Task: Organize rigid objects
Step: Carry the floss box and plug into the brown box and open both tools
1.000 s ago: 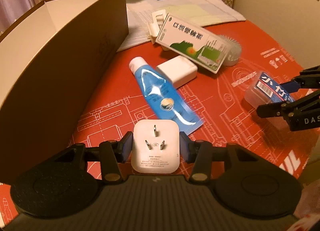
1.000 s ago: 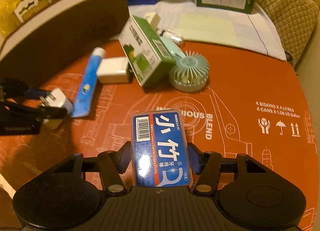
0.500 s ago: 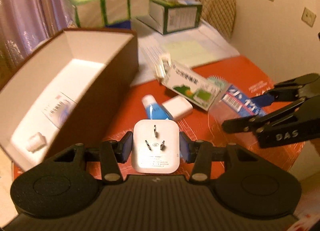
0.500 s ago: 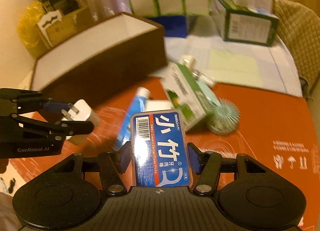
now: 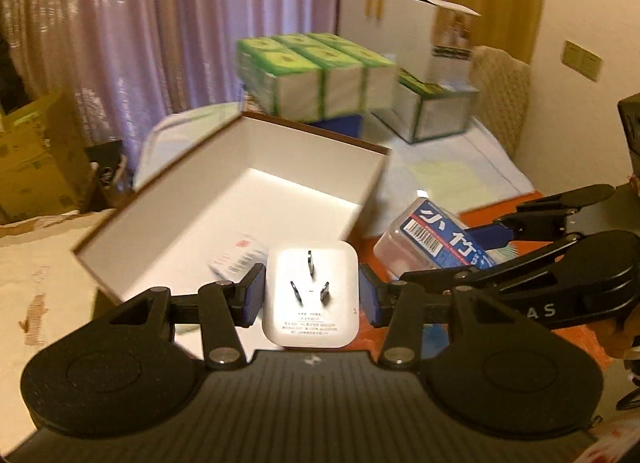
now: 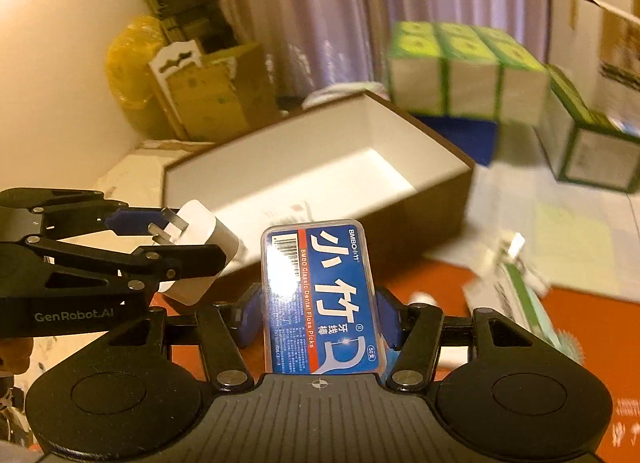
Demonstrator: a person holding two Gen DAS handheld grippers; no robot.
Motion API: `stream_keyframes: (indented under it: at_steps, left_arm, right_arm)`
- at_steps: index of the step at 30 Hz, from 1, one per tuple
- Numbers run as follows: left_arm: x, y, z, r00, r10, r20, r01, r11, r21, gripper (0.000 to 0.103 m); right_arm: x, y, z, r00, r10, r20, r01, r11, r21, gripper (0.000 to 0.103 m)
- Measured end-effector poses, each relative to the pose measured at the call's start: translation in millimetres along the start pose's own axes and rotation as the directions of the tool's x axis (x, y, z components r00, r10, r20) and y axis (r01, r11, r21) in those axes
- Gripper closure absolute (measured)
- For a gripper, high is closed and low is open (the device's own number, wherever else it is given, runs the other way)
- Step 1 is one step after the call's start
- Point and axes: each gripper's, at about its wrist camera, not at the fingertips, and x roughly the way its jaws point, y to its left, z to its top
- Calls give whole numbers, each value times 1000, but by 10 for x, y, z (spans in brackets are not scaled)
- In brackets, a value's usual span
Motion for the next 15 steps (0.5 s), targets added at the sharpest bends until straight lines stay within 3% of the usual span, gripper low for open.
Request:
stream_keyframes:
  at_steps: [15]
  left_arm:
    - [528, 779, 306, 997, 70, -41, -70, 998, -3, 59]
  right_arm:
    - [738, 264, 593, 1000, -5, -14, 5, 1000, 8, 48]
